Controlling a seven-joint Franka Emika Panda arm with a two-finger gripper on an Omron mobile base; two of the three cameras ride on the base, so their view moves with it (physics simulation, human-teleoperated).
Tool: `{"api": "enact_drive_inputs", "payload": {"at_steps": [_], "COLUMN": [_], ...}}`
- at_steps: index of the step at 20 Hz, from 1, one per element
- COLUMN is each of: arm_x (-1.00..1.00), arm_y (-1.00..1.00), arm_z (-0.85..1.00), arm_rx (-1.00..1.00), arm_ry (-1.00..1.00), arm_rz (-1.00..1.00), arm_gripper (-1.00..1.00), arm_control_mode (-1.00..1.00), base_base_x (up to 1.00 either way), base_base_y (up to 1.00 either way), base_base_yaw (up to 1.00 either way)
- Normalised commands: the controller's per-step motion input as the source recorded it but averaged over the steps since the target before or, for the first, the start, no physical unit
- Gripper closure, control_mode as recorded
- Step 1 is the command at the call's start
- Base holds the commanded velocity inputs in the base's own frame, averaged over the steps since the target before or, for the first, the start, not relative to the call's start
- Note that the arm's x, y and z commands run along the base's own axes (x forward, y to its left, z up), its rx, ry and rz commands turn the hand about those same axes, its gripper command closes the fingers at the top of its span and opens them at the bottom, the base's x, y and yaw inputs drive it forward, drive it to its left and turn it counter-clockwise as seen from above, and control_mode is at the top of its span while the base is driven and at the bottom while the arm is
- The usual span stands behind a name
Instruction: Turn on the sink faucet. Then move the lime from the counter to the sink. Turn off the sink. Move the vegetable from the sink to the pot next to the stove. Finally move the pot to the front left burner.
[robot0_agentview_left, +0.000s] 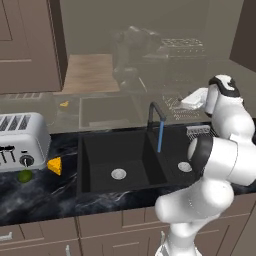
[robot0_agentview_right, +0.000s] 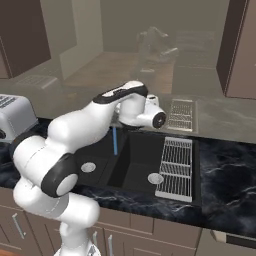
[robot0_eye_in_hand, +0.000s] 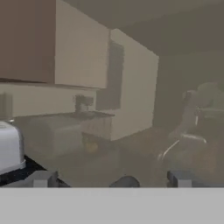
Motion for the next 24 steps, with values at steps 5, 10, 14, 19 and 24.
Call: {"api": "enact_drive_inputs", "payload": {"at_steps": [5, 10, 14, 19, 24], "arm_x": [0.0, -0.01, -0.09, -0.18, -0.18], "arm_y": [0.65, 0.56, 0.53, 0.61, 0.74], "arm_z": [0.43, 0.26, 0.12, 0.0, -0.01], "arm_rx": [-0.36, -0.38, -0.4, -0.41, -0.38], "arm_ry": [-0.21, -0.18, -0.19, -0.23, -0.24], "arm_rz": [0.3, 0.34, 0.36, 0.35, 0.34], "arm_gripper": [-1.0, -1.0, -1.0, -1.0, -1.0], "arm_control_mode": [-1.0, -1.0, -1.0, -1.0, -1.0], "base_base_x": [0.0, 0.0, 0.0, 0.0, 0.0], "base_base_y": [0.0, 0.0, 0.0, 0.0, 0.0], "base_base_yaw": [0.0, 0.0, 0.0, 0.0, 0.0]}}
